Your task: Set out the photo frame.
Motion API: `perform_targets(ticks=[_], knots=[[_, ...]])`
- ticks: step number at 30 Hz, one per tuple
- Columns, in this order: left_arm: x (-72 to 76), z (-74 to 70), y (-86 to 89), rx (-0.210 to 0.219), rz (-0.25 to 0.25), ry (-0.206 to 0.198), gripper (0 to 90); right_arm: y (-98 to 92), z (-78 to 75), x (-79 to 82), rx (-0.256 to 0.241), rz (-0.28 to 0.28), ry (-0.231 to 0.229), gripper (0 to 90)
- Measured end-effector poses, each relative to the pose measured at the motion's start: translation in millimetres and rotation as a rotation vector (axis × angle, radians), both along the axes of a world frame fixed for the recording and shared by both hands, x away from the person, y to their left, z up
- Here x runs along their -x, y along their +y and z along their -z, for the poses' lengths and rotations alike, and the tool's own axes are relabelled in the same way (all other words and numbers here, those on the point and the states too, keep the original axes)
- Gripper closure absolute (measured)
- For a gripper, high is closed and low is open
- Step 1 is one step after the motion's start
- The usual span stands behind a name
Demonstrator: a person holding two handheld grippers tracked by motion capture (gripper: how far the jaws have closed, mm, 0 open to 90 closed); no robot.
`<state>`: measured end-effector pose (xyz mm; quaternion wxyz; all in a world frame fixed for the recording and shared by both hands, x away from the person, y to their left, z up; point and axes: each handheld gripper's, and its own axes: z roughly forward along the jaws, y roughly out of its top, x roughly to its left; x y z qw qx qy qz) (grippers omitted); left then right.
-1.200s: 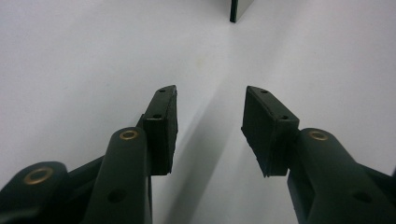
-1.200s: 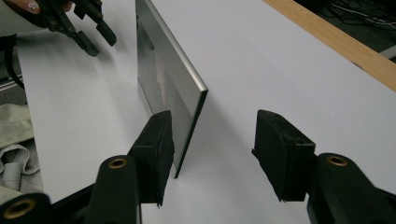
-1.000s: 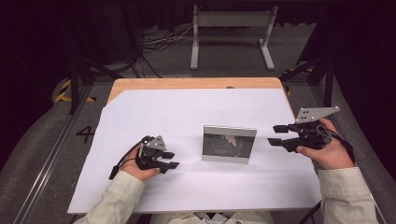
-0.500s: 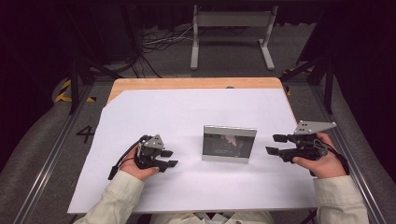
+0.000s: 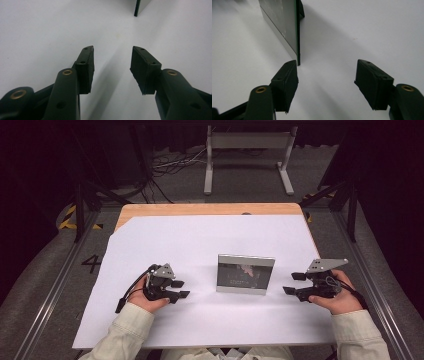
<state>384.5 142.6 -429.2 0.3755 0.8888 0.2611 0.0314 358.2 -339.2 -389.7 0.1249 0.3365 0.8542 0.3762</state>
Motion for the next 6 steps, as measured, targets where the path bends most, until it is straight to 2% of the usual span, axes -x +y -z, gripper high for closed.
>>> perform_targets(ticks=[6], knots=[[-0.5,-1.1,2.8,0.01,-0.017,-0.01,54.0,3.0,4.0,-1.0,-0.002,0.012,-0.017,34.5]])
